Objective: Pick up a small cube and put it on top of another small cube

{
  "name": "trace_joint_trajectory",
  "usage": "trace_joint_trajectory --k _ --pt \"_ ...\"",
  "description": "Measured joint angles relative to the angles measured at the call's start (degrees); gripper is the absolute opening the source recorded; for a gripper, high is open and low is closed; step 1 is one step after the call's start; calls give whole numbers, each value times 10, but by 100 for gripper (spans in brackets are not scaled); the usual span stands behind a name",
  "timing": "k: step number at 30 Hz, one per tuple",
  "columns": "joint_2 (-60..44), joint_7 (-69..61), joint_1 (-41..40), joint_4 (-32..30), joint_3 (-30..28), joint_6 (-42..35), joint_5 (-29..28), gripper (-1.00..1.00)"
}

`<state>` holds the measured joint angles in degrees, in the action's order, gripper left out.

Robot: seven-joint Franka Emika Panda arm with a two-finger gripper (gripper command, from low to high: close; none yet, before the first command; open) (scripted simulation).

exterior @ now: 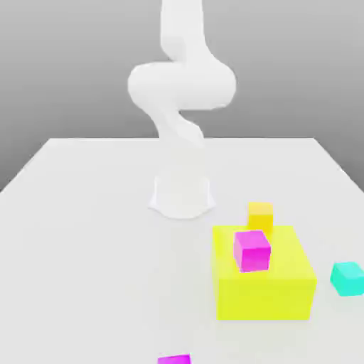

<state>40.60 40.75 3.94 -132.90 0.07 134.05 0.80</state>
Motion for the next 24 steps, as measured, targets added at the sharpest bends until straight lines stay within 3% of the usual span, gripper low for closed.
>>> trace_joint_trajectory --k 15,24 --pt "-315 -295 193 -67 60 136 33 0" --pt "-504 -400 289 -107 107 218 -45 0"
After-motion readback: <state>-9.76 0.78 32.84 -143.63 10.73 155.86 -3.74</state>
